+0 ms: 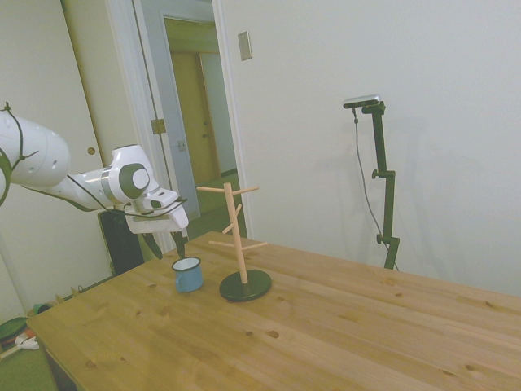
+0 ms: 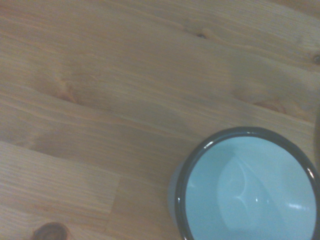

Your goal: Hang the mug

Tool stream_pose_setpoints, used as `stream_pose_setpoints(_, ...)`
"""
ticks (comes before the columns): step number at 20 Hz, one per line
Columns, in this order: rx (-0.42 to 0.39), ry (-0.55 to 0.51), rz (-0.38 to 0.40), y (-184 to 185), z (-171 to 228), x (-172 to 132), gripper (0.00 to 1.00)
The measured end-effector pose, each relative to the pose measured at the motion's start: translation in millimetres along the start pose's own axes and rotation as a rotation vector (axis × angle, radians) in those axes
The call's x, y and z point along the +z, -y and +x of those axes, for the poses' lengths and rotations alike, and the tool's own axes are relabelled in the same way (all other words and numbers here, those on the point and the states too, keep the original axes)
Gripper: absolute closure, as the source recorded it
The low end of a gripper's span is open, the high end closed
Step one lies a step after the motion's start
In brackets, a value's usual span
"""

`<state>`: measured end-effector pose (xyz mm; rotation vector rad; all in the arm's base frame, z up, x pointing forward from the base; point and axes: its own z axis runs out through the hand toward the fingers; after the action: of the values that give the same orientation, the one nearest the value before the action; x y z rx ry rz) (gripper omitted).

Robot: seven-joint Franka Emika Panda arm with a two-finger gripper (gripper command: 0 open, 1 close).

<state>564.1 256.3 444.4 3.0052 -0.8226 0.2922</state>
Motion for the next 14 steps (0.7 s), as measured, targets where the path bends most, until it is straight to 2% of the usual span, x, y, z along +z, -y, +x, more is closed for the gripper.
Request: stream_pose_setpoints(14, -0.039, 0.017, -0.031, 48.8, -5.2, 41.0, 0.0)
